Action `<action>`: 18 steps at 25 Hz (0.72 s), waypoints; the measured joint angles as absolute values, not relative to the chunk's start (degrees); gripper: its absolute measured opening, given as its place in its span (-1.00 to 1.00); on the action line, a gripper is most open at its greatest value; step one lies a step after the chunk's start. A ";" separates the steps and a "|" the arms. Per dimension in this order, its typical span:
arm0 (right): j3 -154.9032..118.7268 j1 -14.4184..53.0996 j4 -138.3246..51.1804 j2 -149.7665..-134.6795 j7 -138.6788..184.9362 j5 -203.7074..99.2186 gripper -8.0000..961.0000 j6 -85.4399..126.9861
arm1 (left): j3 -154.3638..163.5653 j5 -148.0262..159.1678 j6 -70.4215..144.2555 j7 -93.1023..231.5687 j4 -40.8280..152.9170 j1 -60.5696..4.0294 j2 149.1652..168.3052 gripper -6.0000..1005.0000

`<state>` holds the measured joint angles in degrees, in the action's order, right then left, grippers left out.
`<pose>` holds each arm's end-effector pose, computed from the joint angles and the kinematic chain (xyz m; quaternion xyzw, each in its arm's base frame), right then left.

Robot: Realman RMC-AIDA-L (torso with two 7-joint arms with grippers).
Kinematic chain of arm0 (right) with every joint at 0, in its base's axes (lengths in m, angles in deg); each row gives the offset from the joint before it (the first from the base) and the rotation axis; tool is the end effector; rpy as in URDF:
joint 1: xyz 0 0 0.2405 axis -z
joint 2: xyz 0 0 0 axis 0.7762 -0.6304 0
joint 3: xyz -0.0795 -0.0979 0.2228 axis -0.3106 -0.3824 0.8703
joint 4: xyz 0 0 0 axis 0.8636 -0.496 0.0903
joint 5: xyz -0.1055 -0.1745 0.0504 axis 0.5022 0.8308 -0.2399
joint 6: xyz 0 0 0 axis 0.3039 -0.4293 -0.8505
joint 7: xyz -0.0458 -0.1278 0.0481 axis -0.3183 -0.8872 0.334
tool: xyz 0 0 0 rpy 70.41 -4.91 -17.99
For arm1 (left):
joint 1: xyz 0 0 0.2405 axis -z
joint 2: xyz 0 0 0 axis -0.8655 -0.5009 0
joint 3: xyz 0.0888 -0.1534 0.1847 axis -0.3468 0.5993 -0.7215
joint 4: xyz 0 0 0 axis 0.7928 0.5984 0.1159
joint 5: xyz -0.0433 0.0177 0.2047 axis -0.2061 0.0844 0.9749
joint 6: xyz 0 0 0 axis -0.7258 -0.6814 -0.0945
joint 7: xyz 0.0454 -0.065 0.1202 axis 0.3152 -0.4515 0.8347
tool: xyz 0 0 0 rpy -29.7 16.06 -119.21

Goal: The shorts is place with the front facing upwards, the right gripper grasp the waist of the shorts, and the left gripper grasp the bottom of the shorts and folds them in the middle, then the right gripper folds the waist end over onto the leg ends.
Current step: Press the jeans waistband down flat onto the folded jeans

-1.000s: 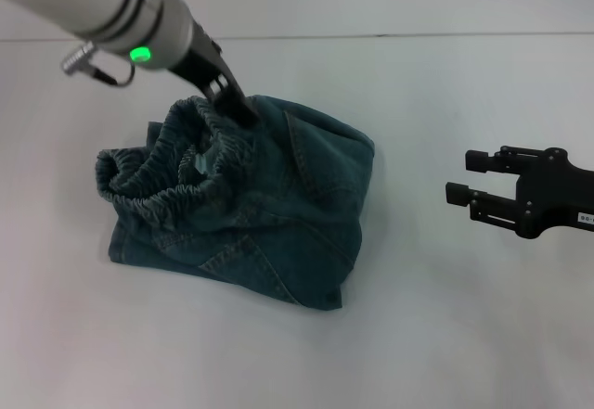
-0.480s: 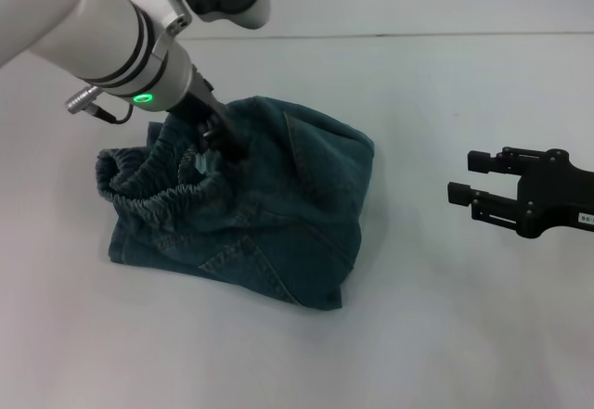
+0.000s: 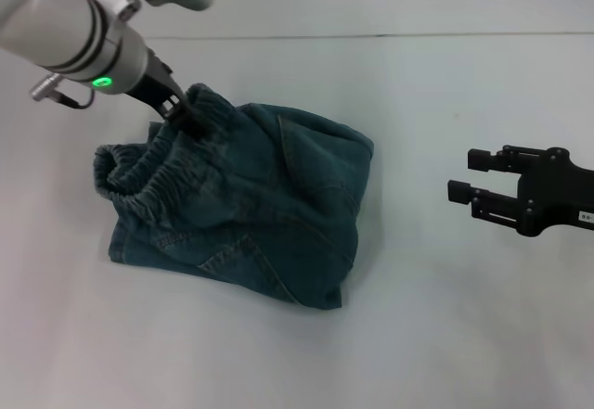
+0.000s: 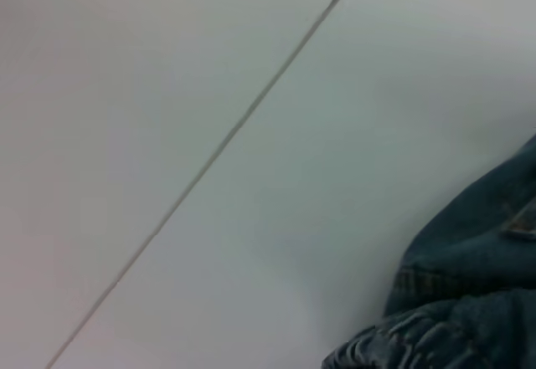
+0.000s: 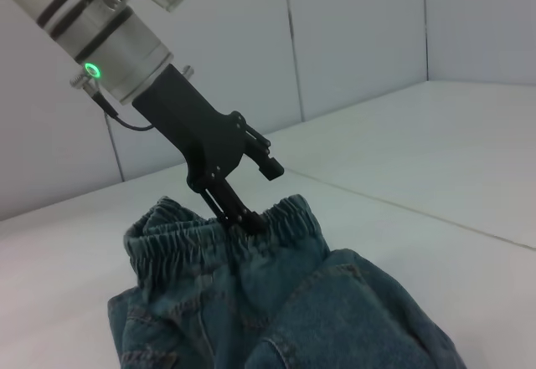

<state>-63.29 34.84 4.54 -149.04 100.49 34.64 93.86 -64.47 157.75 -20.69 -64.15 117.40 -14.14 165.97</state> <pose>0.2871 0.3065 0.0223 -0.9225 0.2134 0.2296 0.2253 -0.1621 0.4335 -0.0076 -0.9152 -0.1588 0.1896 0.3183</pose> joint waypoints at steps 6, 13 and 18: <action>-63.29 34.58 4.48 -149.04 100.56 34.64 0.22 93.91 | -60.84 157.75 -16.47 -61.90 111.77 -13.10 164.75 0.87; -63.29 34.57 4.44 -149.05 100.65 34.65 0.22 94.11 | -58.10 157.76 -14.87 -61.40 111.57 -13.42 164.33 0.87; -62.94 34.68 4.78 -149.04 100.59 34.25 0.23 94.45 | -56.69 157.71 -16.27 -61.38 118.15 -15.62 165.18 0.87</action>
<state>-62.94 34.68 4.78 -149.04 100.59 34.25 94.45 -56.69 157.71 -16.27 -61.38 118.15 -15.62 165.18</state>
